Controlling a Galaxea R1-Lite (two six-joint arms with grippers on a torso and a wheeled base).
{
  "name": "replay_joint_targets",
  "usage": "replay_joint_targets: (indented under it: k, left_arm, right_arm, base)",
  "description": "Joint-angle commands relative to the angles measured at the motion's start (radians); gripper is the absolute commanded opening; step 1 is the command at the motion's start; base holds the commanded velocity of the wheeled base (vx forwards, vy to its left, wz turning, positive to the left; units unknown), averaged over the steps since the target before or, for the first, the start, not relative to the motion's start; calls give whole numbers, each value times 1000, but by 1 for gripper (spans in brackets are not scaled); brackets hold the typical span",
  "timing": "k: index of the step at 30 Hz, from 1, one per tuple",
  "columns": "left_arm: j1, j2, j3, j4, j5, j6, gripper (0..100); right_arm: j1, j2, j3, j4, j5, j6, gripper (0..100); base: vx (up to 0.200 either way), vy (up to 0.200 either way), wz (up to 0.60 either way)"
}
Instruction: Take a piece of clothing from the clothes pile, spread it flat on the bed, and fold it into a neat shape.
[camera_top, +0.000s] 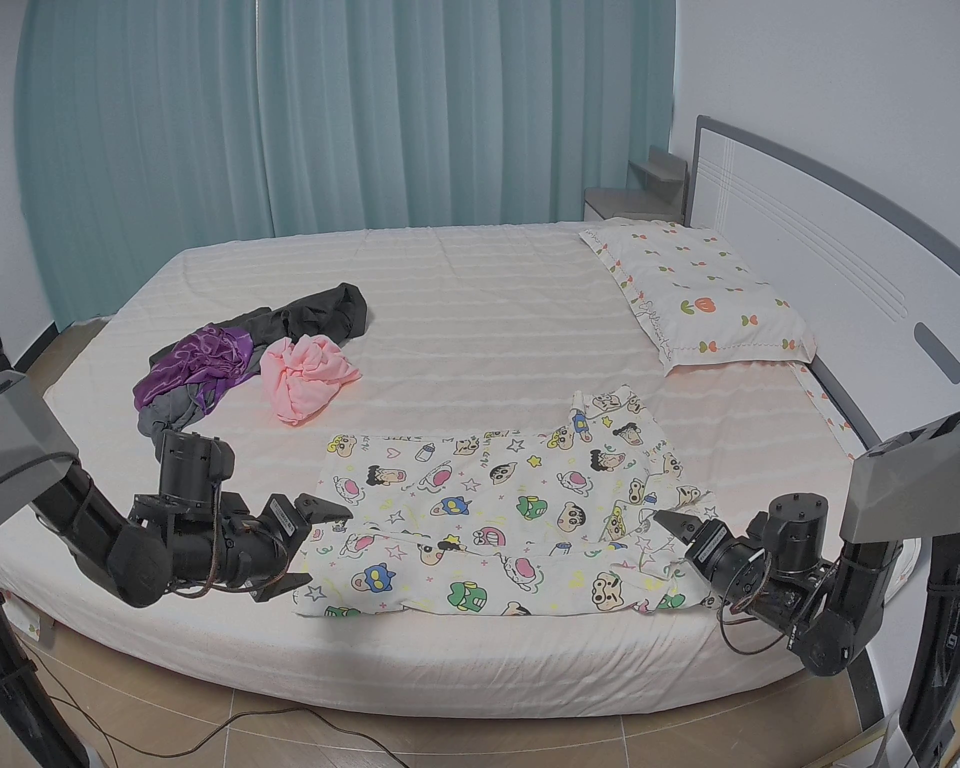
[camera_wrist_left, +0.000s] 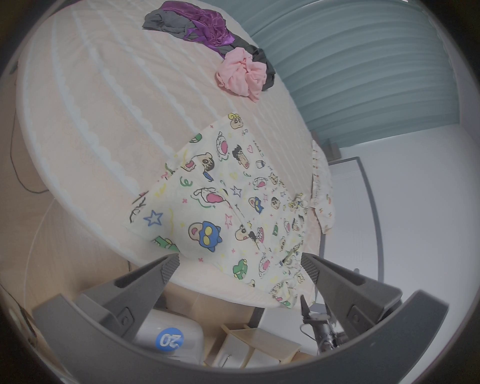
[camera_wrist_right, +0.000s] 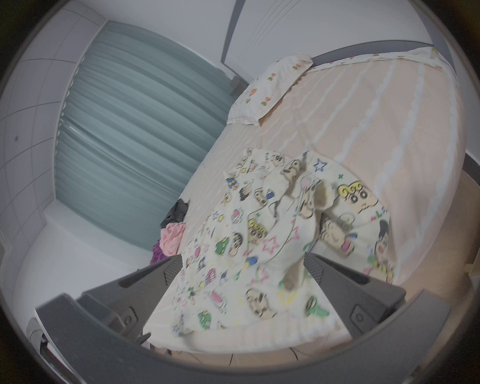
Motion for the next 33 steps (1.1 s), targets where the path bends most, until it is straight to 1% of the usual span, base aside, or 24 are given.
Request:
replay_joint_targets:
  k: [1,3,5,9,14,22,29,30,33]
  left_arm:
    - [-9,24,85,-82,-20,-29,100]
    - [-17,29,94,-85,-22,-29,100]
    - [-17,35,97,-90,-22,-29,100]
    - [-17,37,97,-90,-23,-29,100]
    - [-17,46,95,-91,-22,-27,100]
    - [-17,61,97,-110,-20,-27,100]
    - [-17,66,97,-110,-20,-27,100]
    - [-17,66,97,-110,-20,-27,100]
    - [-17,66,97,-111,-20,-24,100]
  right_arm:
    - [-60,90,-134,111,-24,-11,100]
    - [-63,112,-168,146,-64,-19,100]
    - [-78,129,-190,156,-79,-39,100]
    - [-78,166,-223,163,-88,-62,100]
    - [-80,181,-243,171,-88,-66,100]
    - [-83,126,-248,169,-91,-68,100]
    - [-94,138,-274,179,-91,-95,100]
    - [-94,138,-276,179,-91,-95,0]
    - [-94,132,-265,179,-91,-97,0]
  base:
    - [0,0,0]
    - [0,0,0]
    - [0,0,0]
    - [0,0,0]
    - [0,0,0]
    - [0,0,0]
    - [0,0,0]
    - [0,0,0]
    - [0,0,0]
